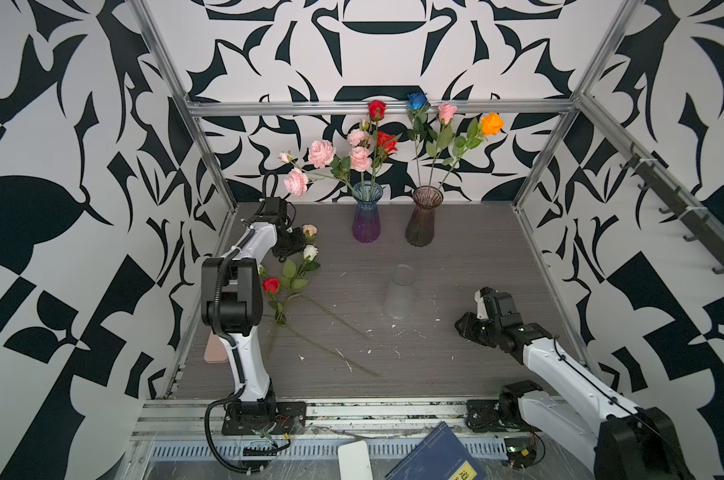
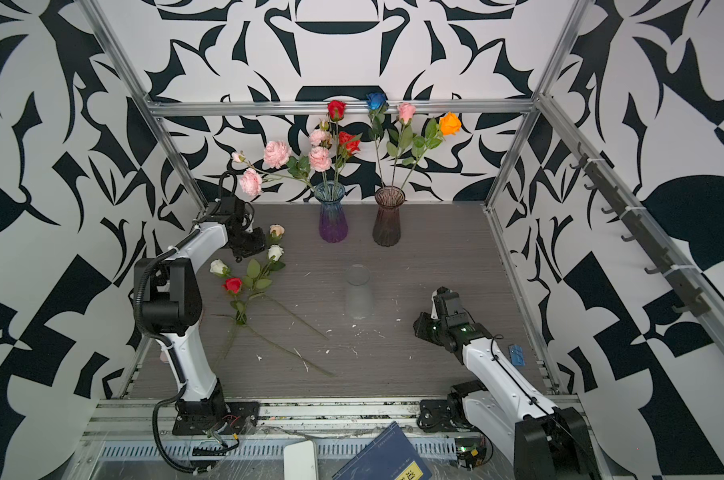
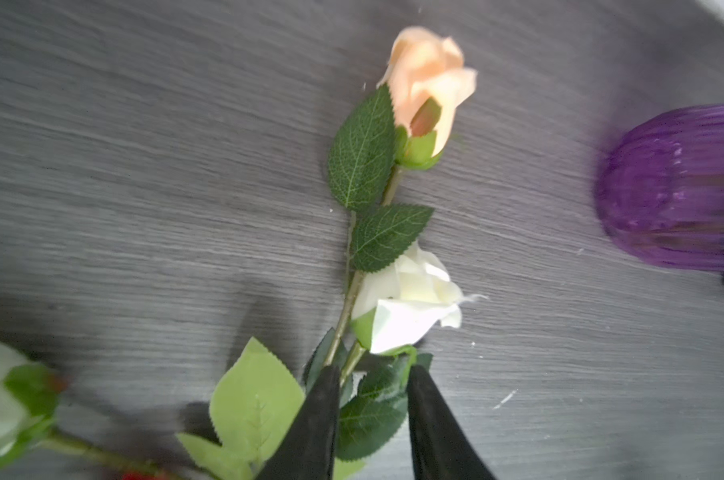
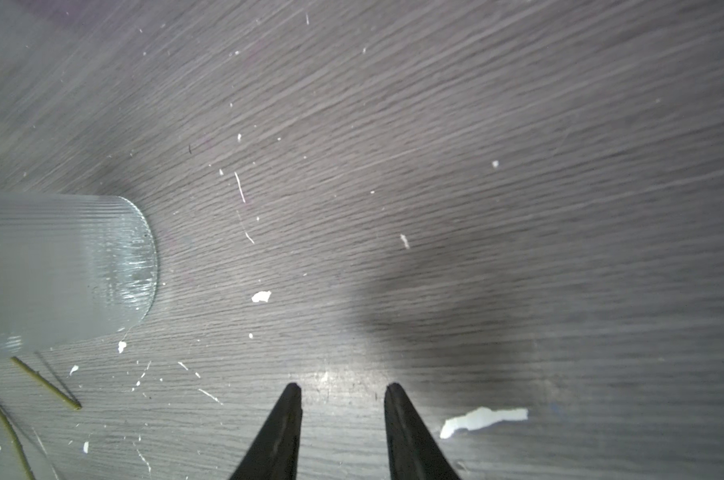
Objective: Arrange the flowers into the vase
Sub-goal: 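Close the left gripper on the white and peach rose stem, then lift the white-peach rose with the left gripper over the clear glass vase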
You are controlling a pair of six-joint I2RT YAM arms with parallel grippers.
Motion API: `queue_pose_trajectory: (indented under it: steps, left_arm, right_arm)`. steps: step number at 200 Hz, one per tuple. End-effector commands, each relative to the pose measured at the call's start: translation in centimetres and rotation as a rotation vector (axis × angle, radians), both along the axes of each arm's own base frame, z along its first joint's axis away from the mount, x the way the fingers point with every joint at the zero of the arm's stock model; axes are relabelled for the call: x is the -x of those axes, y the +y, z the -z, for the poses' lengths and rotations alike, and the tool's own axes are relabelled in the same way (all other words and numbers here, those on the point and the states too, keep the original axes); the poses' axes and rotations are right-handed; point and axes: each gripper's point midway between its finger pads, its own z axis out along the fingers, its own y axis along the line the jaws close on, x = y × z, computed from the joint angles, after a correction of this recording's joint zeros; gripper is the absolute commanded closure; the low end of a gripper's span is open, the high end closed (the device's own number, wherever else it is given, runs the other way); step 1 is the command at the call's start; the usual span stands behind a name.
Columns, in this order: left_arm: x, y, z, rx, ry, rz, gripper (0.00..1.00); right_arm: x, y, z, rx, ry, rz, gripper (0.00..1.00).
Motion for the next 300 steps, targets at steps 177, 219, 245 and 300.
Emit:
queue_pose_trajectory:
  steps: [177, 219, 245, 300]
  left_arm:
    - [0.8, 0.5, 4.9, -0.050, 0.111, 0.021, 1.00]
    - [-0.1, 1.6, -1.1, -0.005, -0.023, -0.049, 1.00]
    - [-0.1, 2.5, -6.4, 0.125, -0.155, -0.134, 1.00]
    - [2.6, 3.8, -18.7, 0.394, -0.488, -0.264, 1.00]
  right_arm:
    - [-0.3, 0.2, -0.1, 0.006, -0.011, -0.013, 0.63]
    - [-0.3, 0.2, -0.1, 0.007, -0.007, -0.014, 0.63]
    - [-0.3, 0.2, 0.0, 0.007, -0.004, -0.016, 0.63]
    - [-0.3, 0.3, 0.0, 0.008, -0.007, -0.022, 0.63]
